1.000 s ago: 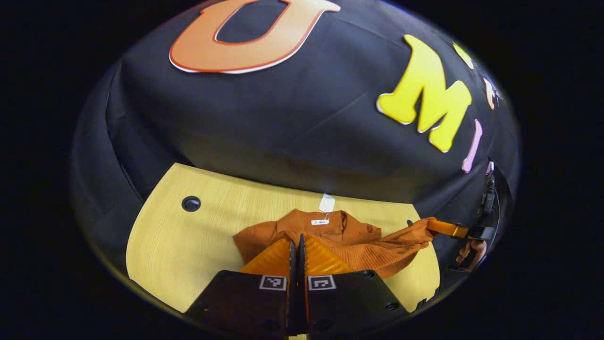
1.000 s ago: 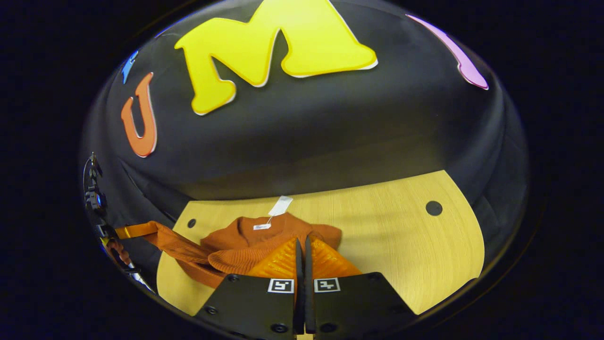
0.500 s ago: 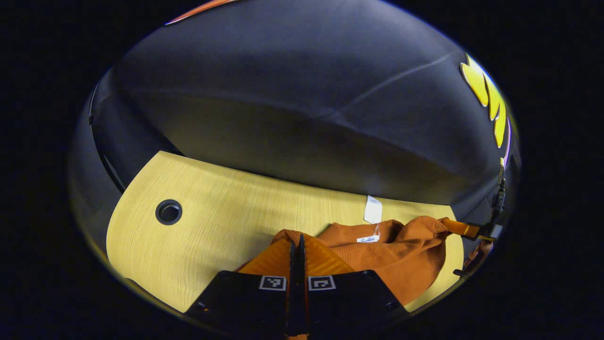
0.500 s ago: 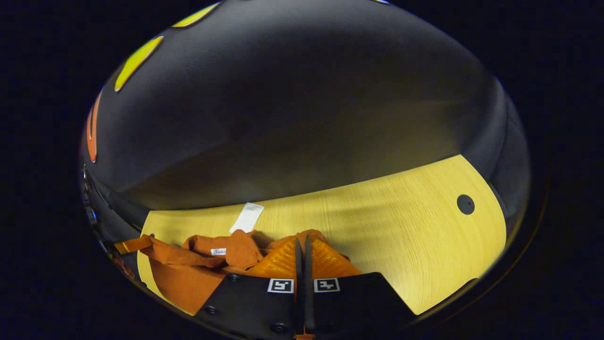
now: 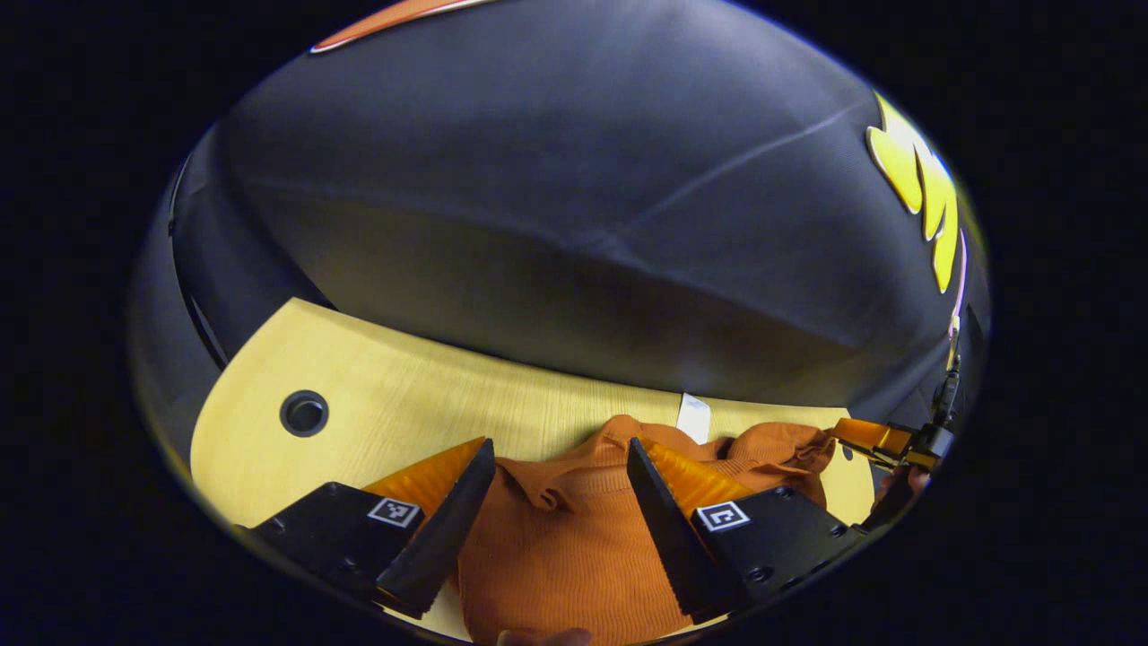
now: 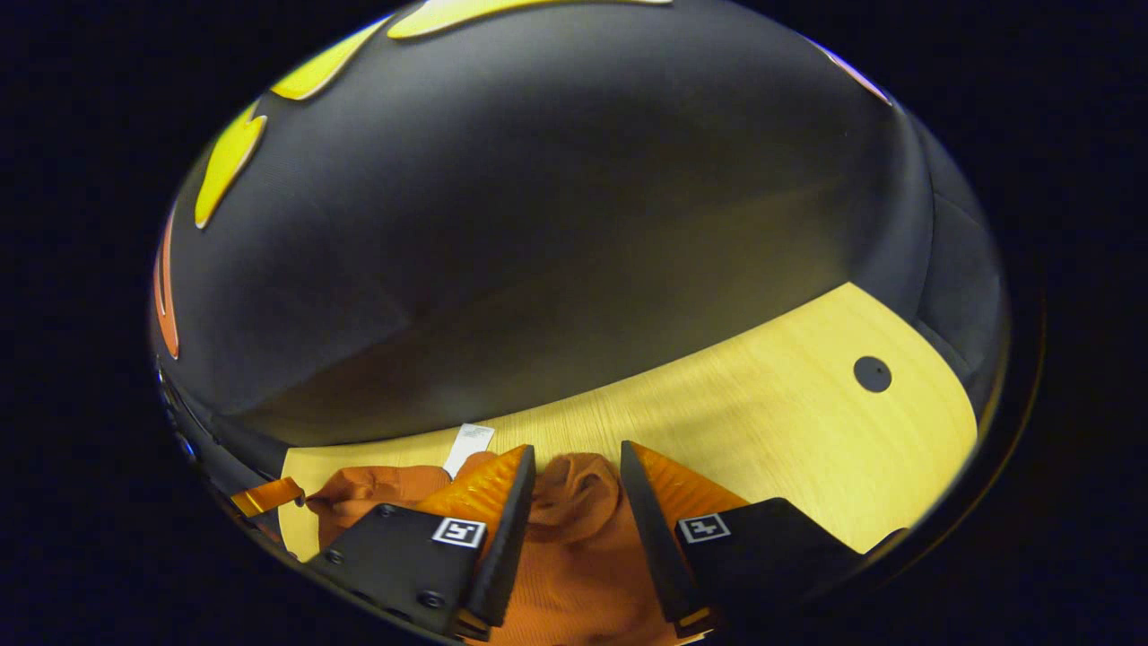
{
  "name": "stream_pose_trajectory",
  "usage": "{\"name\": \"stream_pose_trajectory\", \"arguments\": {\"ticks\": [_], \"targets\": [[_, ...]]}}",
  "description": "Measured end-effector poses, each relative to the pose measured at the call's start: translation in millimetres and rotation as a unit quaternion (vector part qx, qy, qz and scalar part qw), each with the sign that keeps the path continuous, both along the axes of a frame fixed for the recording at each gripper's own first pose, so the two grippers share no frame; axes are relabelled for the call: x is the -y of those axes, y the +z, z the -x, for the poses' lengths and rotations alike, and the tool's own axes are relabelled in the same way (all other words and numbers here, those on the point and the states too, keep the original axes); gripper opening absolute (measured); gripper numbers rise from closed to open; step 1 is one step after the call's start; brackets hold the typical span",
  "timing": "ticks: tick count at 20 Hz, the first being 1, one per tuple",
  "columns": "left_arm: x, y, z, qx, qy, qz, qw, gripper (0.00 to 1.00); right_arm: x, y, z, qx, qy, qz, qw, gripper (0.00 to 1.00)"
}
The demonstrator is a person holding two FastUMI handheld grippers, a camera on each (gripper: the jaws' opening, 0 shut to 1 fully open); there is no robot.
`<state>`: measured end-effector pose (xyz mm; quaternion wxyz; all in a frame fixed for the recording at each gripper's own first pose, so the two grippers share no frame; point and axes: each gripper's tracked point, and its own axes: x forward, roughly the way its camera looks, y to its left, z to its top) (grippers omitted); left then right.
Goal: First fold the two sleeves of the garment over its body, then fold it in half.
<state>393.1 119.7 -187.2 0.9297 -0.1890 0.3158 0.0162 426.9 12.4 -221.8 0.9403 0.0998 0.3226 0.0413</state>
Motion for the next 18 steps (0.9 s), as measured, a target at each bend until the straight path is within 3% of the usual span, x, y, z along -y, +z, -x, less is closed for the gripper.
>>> {"name": "stream_pose_trajectory", "arguments": {"ticks": [1, 2, 3, 4, 6, 7, 9, 12, 14, 16, 18], "targets": [[0.0, 12.2, 1.9, 0.013, 0.005, 0.0, 1.0, 0.96, -0.6, 7.2, 7.9, 0.007, 0.006, 0.003, 1.0, 0.63], [0.6, 25.5, 6.5, 0.025, 0.009, 0.002, 1.0, 0.96, 1.1, 19.3, 21.5, 0.015, 0.012, 0.005, 1.0, 0.72], [1.6, 41.6, 13.0, 0.041, 0.013, 0.004, 0.999, 0.96, 0.5, 28.3, 31.9, 0.028, 0.015, 0.003, 0.999, 0.74], [3.9, 58.5, 19.6, 0.06, 0.017, 0.001, 0.998, 0.96, 0.5, 42.0, 44.6, 0.041, 0.019, 0.002, 0.999, 0.68], [3.2, 94.6, 39.2, 0.096, 0.024, -0.03, 0.995, 0.96, 1.5, 76.1, 73.0, 0.071, 0.028, 0.003, 0.997, 0.67], [5.4, 118.7, 51.2, 0.121, 0.029, -0.045, 0.991, 0.96, 0.2, 95.7, 88.1, 0.089, 0.033, 0.003, 0.995, 0.76], [13.0, 164.2, 79.2, 0.159, 0.037, -0.058, 0.985, 0.96, 1.1, 141.1, 122.8, 0.126, 0.046, 0.007, 0.991, 0.77], [25.3, 234.1, 128.2, 0.221, 0.06, -0.071, 0.971, 0.96, -4.0, 217.4, 179.9, 0.194, 0.072, 0.016, 0.978, 0.81], [37.5, 264.7, 157.5, 0.246, 0.068, -0.086, 0.963, 0.96, -2.3, 265.9, 214.4, 0.256, 0.085, 0.036, 0.962, 0.82], [44.5, 289.0, 185.6, 0.267, 0.077, -0.114, 0.954, 0.98, 3.6, 294.3, 250.9, 0.29, 0.09, 0.066, 0.95, 0.9], [59.7, 313.4, 212.3, 0.294, 0.074, -0.119, 0.945, 0.97, 1.8, 308.6, 287.5, 0.308, 0.104, 0.073, 0.943, 0.92]]}}
